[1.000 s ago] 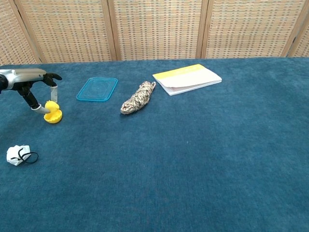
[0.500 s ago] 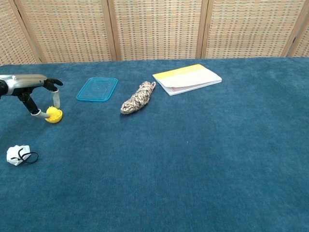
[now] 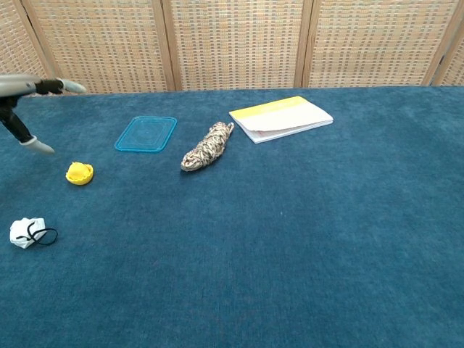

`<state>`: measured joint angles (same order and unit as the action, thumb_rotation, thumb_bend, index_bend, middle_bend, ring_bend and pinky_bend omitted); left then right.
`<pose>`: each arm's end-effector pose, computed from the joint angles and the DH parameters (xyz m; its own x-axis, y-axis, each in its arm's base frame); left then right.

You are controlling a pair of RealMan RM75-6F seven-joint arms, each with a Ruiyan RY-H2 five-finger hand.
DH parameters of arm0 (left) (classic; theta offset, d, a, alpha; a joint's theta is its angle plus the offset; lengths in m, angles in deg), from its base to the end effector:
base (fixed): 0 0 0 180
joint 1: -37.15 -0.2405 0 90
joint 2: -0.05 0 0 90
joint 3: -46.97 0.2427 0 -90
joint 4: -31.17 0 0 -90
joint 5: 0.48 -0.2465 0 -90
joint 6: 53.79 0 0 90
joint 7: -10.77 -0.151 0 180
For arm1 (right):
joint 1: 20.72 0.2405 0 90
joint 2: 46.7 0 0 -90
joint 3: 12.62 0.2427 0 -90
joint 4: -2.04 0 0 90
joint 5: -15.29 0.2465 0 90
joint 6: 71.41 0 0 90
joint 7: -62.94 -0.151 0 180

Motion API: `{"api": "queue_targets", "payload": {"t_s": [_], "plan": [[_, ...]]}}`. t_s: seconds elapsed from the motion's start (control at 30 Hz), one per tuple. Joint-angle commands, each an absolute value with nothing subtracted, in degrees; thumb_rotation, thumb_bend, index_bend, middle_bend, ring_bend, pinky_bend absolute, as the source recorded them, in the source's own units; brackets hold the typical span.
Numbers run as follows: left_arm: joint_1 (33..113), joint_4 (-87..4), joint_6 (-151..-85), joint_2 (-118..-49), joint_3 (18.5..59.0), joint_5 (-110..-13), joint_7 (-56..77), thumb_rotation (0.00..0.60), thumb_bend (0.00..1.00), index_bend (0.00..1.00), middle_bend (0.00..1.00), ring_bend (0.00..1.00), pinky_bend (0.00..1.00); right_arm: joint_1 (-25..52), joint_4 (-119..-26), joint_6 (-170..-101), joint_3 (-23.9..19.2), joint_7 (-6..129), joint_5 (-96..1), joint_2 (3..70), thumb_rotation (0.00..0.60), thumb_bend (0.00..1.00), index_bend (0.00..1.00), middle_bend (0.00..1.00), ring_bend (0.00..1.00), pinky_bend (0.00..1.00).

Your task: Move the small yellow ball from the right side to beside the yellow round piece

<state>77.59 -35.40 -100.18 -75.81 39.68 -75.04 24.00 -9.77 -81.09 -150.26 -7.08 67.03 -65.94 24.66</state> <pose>-0.2631 0.4133 0.0550 0.4097 0.2806 0.8680 0.9091 -0.2046 -0.3629 -0.3249 -0.2379 0.0936 0.4752 -0.0173 0.8797 -0.8798 -0.0114 0.4751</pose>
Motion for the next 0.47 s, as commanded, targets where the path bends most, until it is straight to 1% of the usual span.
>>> {"api": "queue_targets", "payload": {"t_s": [0.03,0.1,0.2,0.4,0.47], "plan": [[71.9,-44.0,-109.1,-68.5,38.7,-75.9,25.4,0.6,0.0,0.0,0.0,0.0,0.0,-9.8,-81.1,-150.3,-7.0,67.0,-65.9,24.6,0.6,0.0,0.12,0.0,0.0,0.0],[68.1,-48.0,-114.6,-65.8,38.9,-75.5,24.3,0.6,0.0,0.0,0.0,0.0,0.0,-9.8,-80.9,-150.6,-6.6,67.0,-65.6,24.8,0.6,0.0,0.1,0.0,0.0,0.0],[62.7,-52.4,-122.0,-63.8,40.4,-75.0,20.0,0.6,0.0,0.0,0.0,0.0,0.0,-9.8,-80.8,-151.2,-6.2,66.5,-65.7,25.0,0.6,0.0,0.07,0.0,0.0,0.0],[55.7,-55.7,-131.8,-65.1,43.0,-75.8,14.9,0.6,0.0,0.0,0.0,0.0,0.0,-10.0,-79.8,-152.1,-6.2,65.5,-66.5,25.5,0.6,0.0,0.06,0.0,0.0,0.0],[54.3,-55.1,-133.1,-66.1,44.3,-77.4,14.7,0.6,0.0,0.0,0.0,0.0,0.0,-10.1,-79.4,-152.3,-6.2,64.9,-66.8,25.5,0.6,0.0,0.06,0.0,0.0,0.0]]}}
